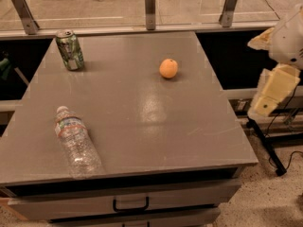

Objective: Move orange near green can

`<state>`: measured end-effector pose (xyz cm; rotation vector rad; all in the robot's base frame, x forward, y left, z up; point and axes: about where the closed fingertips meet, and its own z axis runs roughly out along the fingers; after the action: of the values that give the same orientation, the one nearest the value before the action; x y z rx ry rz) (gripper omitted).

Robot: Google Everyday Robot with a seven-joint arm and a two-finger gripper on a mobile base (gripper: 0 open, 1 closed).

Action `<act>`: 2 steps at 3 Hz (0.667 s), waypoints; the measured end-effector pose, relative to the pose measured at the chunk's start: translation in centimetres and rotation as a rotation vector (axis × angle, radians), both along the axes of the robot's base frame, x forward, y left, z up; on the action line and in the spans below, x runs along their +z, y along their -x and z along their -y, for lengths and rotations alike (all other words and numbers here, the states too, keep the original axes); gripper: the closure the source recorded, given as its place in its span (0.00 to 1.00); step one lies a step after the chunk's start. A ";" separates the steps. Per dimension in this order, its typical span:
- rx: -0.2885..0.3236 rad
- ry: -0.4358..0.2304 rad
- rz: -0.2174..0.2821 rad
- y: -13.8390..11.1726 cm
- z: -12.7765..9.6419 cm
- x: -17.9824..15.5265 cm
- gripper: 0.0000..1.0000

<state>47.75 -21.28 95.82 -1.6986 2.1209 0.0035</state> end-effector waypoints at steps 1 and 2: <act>0.053 -0.144 0.020 -6.9 -2.1 -3.4 0.00; 0.079 -0.270 0.028 -12.6 -5.2 -6.6 0.00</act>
Offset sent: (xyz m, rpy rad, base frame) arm 0.1952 0.0850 -0.0987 0.4208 -0.0468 0.0995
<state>60.36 -16.04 89.23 -1.6092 1.9325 0.2752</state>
